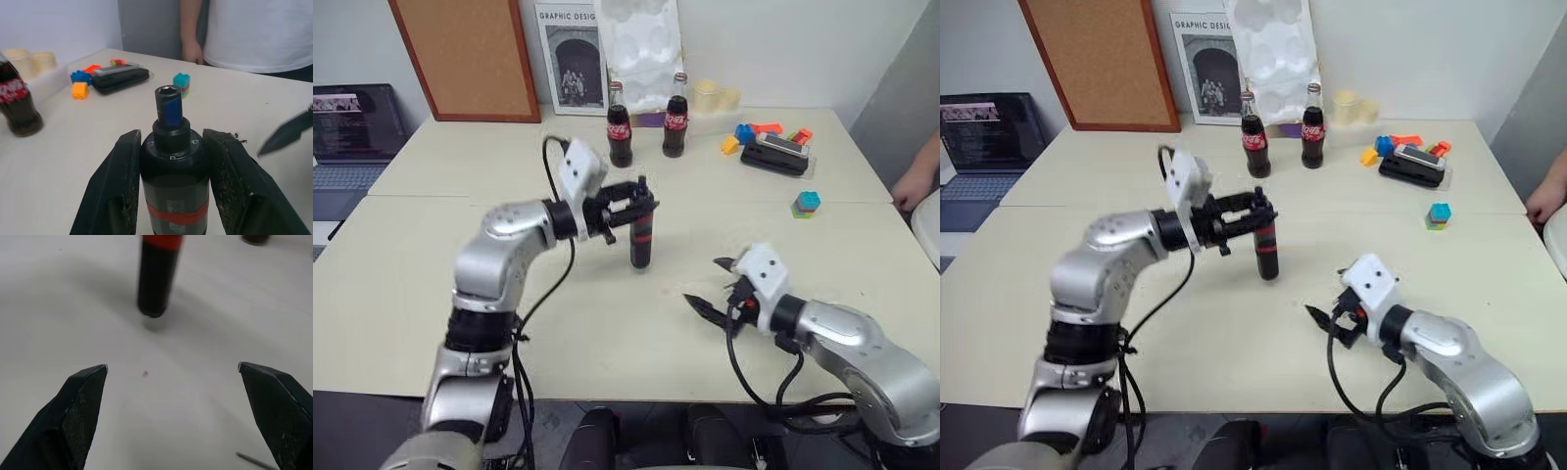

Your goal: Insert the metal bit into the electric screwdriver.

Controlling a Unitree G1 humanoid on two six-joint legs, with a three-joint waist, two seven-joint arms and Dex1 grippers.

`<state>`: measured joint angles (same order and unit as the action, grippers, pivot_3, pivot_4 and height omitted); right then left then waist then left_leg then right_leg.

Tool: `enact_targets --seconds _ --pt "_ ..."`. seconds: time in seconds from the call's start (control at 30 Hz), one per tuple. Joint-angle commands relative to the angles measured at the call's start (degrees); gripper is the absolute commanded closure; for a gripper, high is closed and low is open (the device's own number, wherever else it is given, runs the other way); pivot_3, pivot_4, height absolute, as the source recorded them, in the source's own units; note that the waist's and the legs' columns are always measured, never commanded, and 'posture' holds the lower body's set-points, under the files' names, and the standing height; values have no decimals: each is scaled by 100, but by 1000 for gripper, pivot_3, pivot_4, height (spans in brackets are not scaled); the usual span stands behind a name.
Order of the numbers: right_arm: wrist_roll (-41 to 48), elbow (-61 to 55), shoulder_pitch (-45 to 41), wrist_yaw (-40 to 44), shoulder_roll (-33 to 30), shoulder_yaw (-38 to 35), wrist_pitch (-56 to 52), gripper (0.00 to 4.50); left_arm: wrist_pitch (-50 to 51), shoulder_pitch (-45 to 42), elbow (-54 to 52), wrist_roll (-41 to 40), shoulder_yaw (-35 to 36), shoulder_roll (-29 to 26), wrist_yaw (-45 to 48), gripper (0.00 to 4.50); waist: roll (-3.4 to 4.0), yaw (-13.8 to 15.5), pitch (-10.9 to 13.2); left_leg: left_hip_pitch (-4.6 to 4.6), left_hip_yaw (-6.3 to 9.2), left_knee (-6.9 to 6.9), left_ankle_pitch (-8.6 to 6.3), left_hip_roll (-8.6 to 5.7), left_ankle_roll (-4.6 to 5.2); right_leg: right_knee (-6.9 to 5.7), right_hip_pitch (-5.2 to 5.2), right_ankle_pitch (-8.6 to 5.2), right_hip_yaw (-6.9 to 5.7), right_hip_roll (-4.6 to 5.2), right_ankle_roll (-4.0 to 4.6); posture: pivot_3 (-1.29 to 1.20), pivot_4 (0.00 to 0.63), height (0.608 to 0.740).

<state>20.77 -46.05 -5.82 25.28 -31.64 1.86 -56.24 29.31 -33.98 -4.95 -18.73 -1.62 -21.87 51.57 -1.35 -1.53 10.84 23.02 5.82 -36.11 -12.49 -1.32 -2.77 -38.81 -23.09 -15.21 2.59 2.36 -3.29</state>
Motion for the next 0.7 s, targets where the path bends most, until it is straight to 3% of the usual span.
enact_targets --seconds 0.03,0.13,0.33,0.4,0.5,0.63,0.7 --pt "-32 -303 310 -120 -184 -585 -30 0 -775 81 -127 63 -145 239 -103 2829 -3 14 -1 3 3 -2 0 0 -1 0 0 0 -3 0 0 0 150 740" --pt "-157 -281 627 -380 -191 -1082 -100 0 -1112 283 202 160 -239 382 -168 2829 -3 17 -2 -1 1 -3 1 -6 -1 1 5 1 -3 0 -2 0 150 740" --pt "-652 593 881 -199 -1088 -1702 136 0 -1259 163 708 194 -380 610 -299 2829 0 8 -4 -31 1 -5 1 -21 -1 13 48 2 -9 -4 -3 0 150 740" --pt "-445 912 623 -190 -1044 -1890 -213 0 -1327 122 820 206 -415 625 -247 2829 -2 -6 -6 -55 2 -4 1 -19 -1 24 77 3 -13 -8 -3 0 150 740" --pt "119 1224 -449 -358 -518 -2363 -1385 0 -1152 -37 819 128 -435 640 -232 2829 -1 -47 -6 -67 1 -2 0 -7 -1 27 87 6 -11 -18 1 0 150 740" --pt "-790 1623 -323 1337 -2550 -999 1002 0 -617 -322 627 -76 -383 381 -36 2829 38 -5 -10 -59 4 3 0 -14 0 37 81 9 -15 -17 4 0 150 740" --pt "-966 1999 -376 2010 -3052 -598 1932 0 -360 -374 472 -211 -364 252 21 2829 32 -23 -12 -43 16 16 0 -8 0 79 84 11 -34 -22 -2 0 150 740"
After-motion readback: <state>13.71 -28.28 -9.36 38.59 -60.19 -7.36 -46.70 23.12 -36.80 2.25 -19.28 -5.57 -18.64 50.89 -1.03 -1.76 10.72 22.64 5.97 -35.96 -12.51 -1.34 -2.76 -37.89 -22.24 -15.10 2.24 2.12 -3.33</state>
